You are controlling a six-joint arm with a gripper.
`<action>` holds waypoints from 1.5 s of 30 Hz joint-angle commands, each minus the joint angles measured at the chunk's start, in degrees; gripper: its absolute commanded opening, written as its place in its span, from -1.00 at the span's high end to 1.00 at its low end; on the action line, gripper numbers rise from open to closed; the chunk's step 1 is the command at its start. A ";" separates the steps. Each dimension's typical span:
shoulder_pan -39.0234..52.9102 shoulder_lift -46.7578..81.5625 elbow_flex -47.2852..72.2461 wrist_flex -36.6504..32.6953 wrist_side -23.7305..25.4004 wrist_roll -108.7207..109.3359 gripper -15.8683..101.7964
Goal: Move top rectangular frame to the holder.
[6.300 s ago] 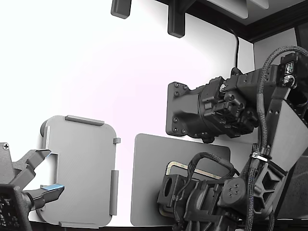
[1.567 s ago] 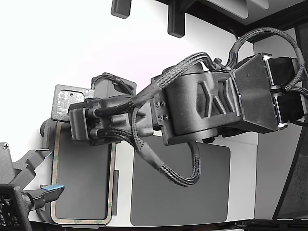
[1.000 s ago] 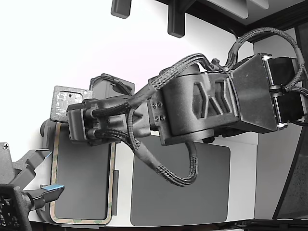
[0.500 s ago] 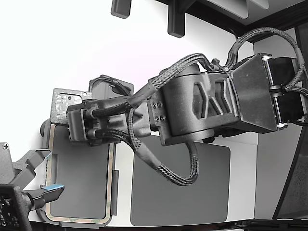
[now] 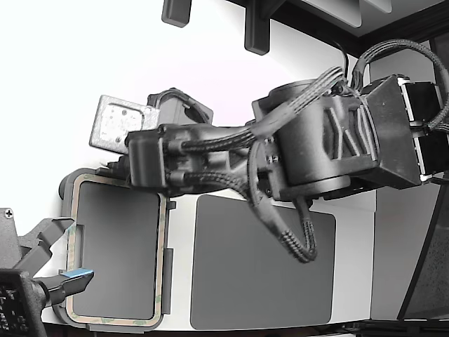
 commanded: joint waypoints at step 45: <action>-15.73 86.13 75.94 -25.40 -5.62 -16.08 -0.97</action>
